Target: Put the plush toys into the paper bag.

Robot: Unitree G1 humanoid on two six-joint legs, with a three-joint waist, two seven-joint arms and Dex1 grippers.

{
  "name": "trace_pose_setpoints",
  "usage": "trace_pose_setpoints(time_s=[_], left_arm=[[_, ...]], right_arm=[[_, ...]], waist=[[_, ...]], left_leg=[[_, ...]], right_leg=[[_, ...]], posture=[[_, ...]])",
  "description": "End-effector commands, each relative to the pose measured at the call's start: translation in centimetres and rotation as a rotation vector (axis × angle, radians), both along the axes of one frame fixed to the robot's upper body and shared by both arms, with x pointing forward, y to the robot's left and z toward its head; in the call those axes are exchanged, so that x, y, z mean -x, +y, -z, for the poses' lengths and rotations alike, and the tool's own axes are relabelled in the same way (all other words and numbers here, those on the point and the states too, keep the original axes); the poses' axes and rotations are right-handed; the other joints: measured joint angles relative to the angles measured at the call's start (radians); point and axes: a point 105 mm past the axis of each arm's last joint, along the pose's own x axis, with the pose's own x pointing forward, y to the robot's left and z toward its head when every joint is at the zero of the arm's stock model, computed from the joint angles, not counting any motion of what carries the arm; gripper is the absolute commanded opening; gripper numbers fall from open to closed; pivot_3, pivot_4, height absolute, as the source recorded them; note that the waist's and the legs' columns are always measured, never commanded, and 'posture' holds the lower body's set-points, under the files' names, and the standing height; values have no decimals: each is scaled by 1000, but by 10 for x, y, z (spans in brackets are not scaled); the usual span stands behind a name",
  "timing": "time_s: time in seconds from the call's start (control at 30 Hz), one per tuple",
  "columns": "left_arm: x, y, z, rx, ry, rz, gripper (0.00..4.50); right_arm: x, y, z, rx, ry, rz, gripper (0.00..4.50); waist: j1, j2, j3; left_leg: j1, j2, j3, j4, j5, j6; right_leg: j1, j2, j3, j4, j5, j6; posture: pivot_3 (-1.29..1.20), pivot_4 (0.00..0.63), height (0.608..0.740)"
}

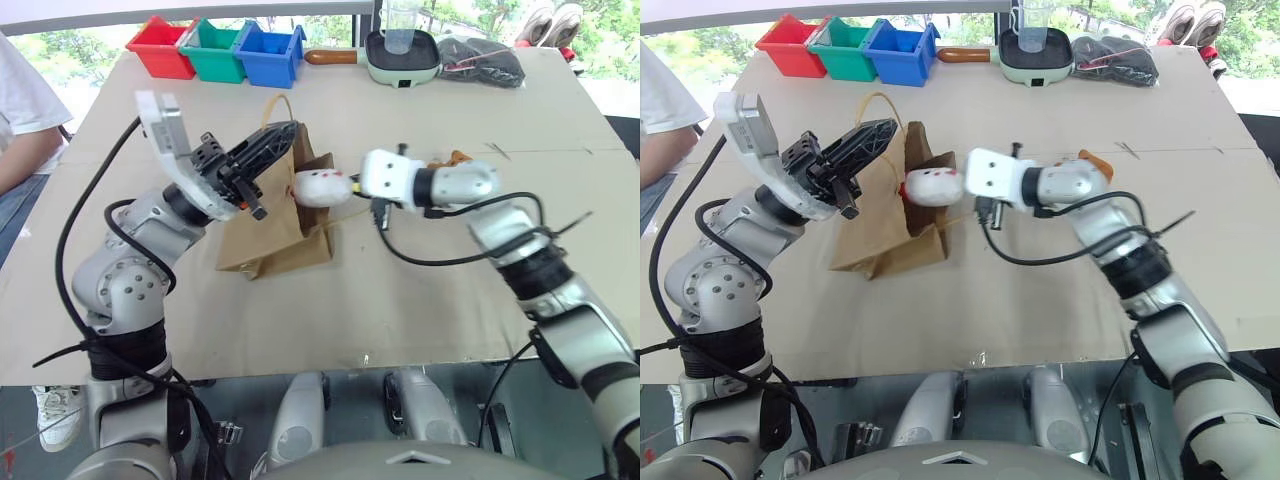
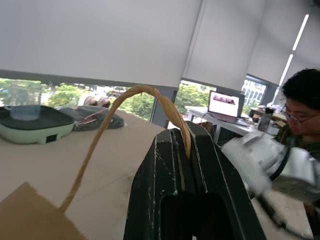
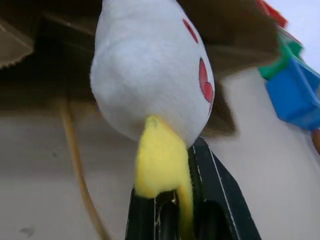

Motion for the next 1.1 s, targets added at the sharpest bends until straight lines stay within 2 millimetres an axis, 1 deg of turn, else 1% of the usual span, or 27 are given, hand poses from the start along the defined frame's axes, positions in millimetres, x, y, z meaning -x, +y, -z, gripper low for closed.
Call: trace_pose_setpoints(time_s=[0.03, 0.1, 0.17, 0.2, 0.23, 0.27, 0.3, 0.33, 0.37, 0.4, 0.47, 0.6, 0.67, 0.7, 0.77, 0.8, 0.83, 0.87, 0.9, 0.93, 1.0, 1.1], left_arm=[[9, -2, -8, 3, -45, 7, 0], [9, -3, -5, 1, -41, 7, 0], [10, -4, -2, -6, -38, 3, 0], [10, -4, 0, -11, -38, -1, 0], [9, -2, 1, -20, -43, -20, 0], [9, -1, 2, -27, -47, -34, 0], [9, 1, 2, -33, -52, -49, 0], [8, 6, 3, -35, -53, -72, 0], [8, 9, 4, -36, -53, -90, 0], [9, 12, 5, -37, -53, -104, 0], [10, 15, 7, -42, -54, -116, 0], [14, 14, 8, -34, -55, -126, 0], [15, 14, 8, -26, -59, -135, 0], [14, 14, 8, -21, -61, -139, 0], [14, 14, 7, -15, -65, -149, 0], [14, 14, 7, -13, -67, -151, 0], [14, 13, 7, -10, -68, -152, 0], [13, 13, 7, -9, -69, -153, 0], [13, 12, 7, -9, -71, -153, 0], [12, 11, 8, -12, -74, -153, 0], [10, 9, 7, -21, -81, -153, 0], [11, 6, 8, -33, -101, -147, 0]], right_arm=[[-2, 25, -3, 65, -114, -97, 33], [-4, 36, 2, 90, -135, -120, 33], [-4, 42, 8, 110, -140, -150, 33], [-2, 43, 11, 119, -136, -175, 272], [0, 42, 10, 105, -127, -188, 615], [1, 41, 9, 92, -121, -195, 831], [2, 38, 7, 78, -121, -201, 1508], [2, 31, 0, 36, -117, -188, 1508], [3, 21, -5, 7, -93, -173, 2170], [3, 7, -11, -13, -73, -152, 2340], [5, -15, -18, -45, -44, -108, 2340], [5, -60, -44, -196, 39, 73, 2340], [0, -90, -54, -266, 74, 213, 2340], [-6, -107, -55, -284, 92, 313, 2340], [-18, -140, -50, -305, 140, 518, 2340], [-25, -154, -43, -296, 161, 619, 2340], [-32, -171, -31, -271, 194, 734, 2340], [-37, -184, -16, -221, 226, 821, 2340], [-40, -190, -6, -163, 223, 873, 2340], [-46, -193, -1, -156, 244, 935, 2340], [-56, -191, 2, -166, 274, 994, 2340], [-65, -185, 20, -104, 283, 1021, 2340]], waist=[[-2, 0, 0], [-2, 0, 0], [-1, 0, 0], [1, 0, 0], [2, 0, 0], [4, 0, 0], [4, 0, 0], [4, 0, 0], [6, 0, 0], [10, 0, 0], [14, 0, 0], [21, 0, 0], [20, 0, 0], [22, 1, 0], [23, 0, 0], [23, 0, 0], [23, 0, 0], [22, 0, 0], [22, 0, 0], [22, 0, 0], [16, 0, 0], [1, 1, 0]], left_leg=[[0, 0, 0, 0, 0, 0], [0, 0, 0, 0, 0, 0], [0, 0, 0, 0, 0, 0], [0, 0, 0, 0, 0, 0], [0, 0, 0, 0, 0, 0], [0, 0, 0, 0, 0, 0], [0, 0, 0, 0, 0, 0], [0, 0, 0, 0, 0, 0], [-1, 0, 0, 0, 0, 0], [-1, 0, -1, 0, 0, 0], [-1, 0, -1, 0, 0, 0], [-1, -1, 0, 0, 0, 0], [0, 0, 0, 0, 0, 0], [0, 0, 0, 0, 0, 0], [0, 0, 0, 0, 0, 0], [0, 0, 0, 0, 0, 0], [0, 0, 1, 0, 0, 0], [0, -1, 2, 0, 0, 0], [1, -1, 2, 0, 0, 0], [1, -1, 2, 0, 0, 0], [1, 0, 3, 0, 0, 0], [0, 0, 4, -1, 0, 0]], right_leg=[[0, 0, 0, 0, 0, 0], [0, 0, 0, 0, 0, 0], [0, -1, 0, 0, 0, 0], [0, -1, 0, 0, 0, 0], [0, -1, -1, 0, 0, 0], [0, -1, -1, 0, 0, 0], [0, -2, -1, 0, 0, 0], [0, -2, -1, 0, 0, 0], [0, -2, -1, 0, 0, 0], [0, -2, -1, 0, 0, 0], [0, -3, -2, 0, 0, 0], [0, -3, -1, 0, 0, 0], [0, -2, -1, 0, 0, 0], [0, -2, -1, 0, 0, 0], [0, -2, -1, 0, 0, 0], [0, -2, 0, 0, 0, 0], [0, -2, 0, 0, 0, 0], [0, -2, 1, 0, 0, 0], [0, -2, 1, 0, 0, 0], [0, -2, 1, 0, 0, 0], [0, -1, 2, 0, 0, 0], [-2, 0, 3, 1, 0, 0]], posture=[[0, 150, 740], [0, 150, 740], [0, 150, 740], [0, 150, 740], [0, 150, 740], [0, 150, 740], [0, 150, 740], [0, 150, 740], [0, 150, 740], [0, 150, 740], [0, 150, 740], [0, 150, 740], [0, 150, 740], [0, 150, 740], [0, 150, 740], [0, 150, 740], [0, 150, 740], [0, 150, 740], [0, 150, 740], [0, 150, 740], [0, 150, 740], [0, 150, 740]])
